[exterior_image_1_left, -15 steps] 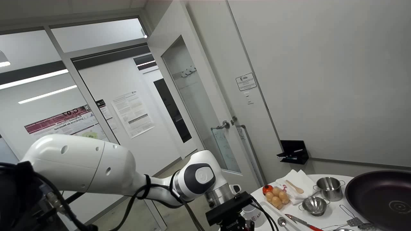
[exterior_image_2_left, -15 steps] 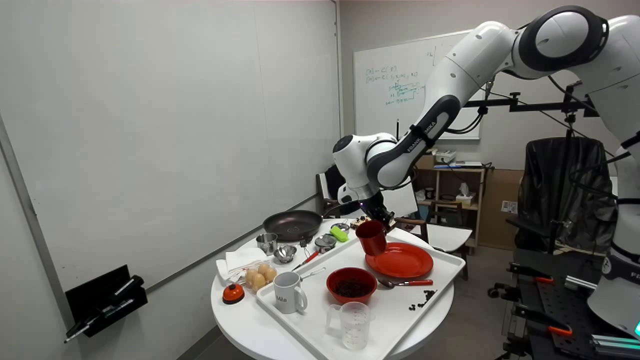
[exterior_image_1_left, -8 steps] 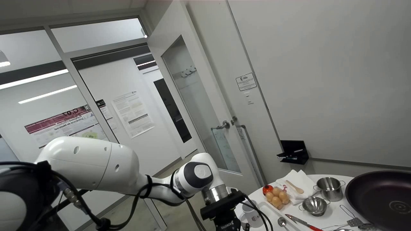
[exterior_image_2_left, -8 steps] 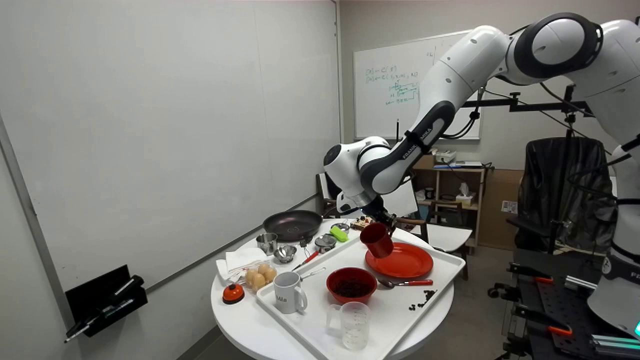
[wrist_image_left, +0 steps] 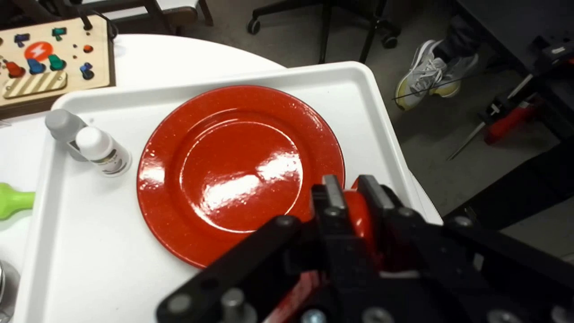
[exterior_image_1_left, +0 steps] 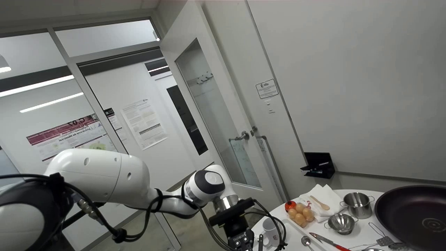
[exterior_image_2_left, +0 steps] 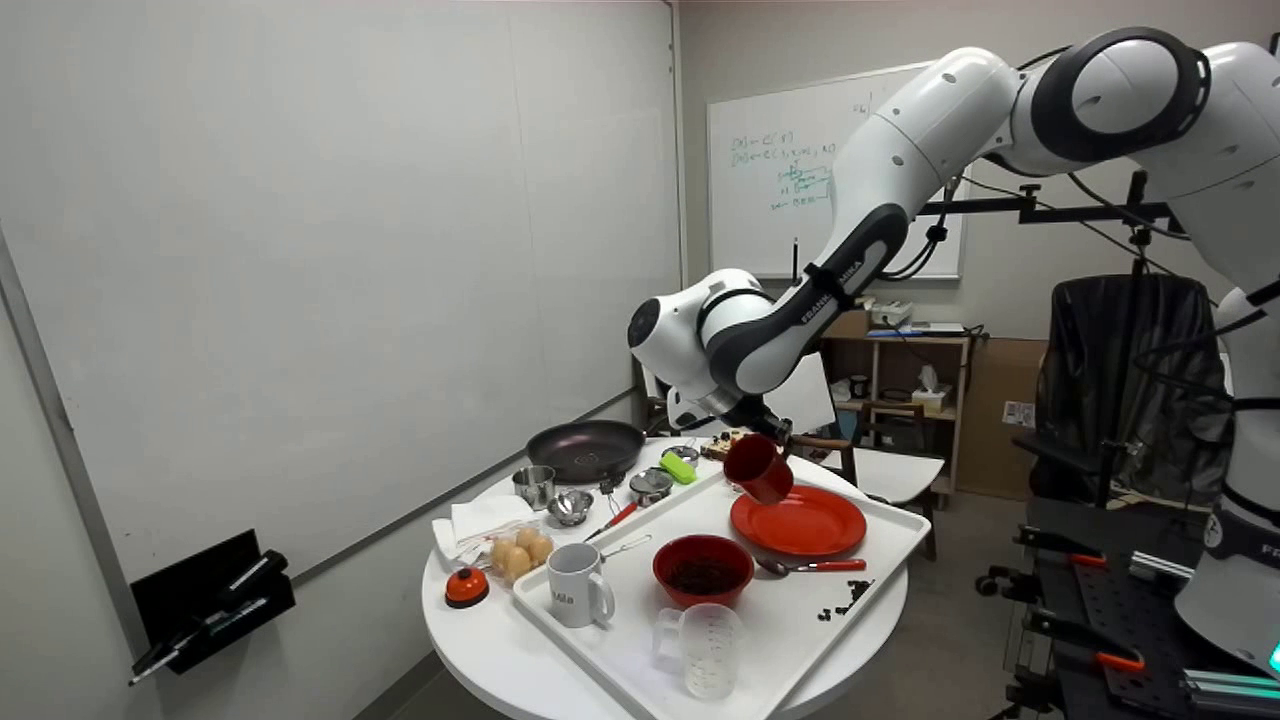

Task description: Pour the contents in the red mug into the red bowl

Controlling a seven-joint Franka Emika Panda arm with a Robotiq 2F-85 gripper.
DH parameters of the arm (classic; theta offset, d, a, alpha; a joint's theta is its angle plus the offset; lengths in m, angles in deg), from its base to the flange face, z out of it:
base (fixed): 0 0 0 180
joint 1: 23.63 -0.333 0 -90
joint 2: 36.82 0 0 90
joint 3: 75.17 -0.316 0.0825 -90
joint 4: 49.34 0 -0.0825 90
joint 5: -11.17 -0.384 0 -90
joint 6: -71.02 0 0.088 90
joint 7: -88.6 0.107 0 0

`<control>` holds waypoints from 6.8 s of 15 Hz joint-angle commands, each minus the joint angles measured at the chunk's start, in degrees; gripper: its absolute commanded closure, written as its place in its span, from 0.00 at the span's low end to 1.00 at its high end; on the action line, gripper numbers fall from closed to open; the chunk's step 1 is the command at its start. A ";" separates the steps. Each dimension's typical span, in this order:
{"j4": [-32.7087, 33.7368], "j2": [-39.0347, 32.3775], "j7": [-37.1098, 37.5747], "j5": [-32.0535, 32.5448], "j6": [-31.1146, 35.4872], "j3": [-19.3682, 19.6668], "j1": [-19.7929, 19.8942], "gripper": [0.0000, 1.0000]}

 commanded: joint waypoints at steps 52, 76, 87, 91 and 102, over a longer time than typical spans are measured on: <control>18.52 -17.71 37.83 28.93 -34.05 -1.00 -11.51 0.96; 22.99 -24.04 38.31 39.79 -46.06 -0.81 -13.37 0.96; 22.53 -24.35 35.41 42.25 -45.91 -2.71 -12.29 0.96; 21.52 -23.66 35.15 41.68 -40.84 -3.94 -11.51 0.85; 24.18 -26.61 38.24 42.90 -52.07 -1.02 -13.56 0.96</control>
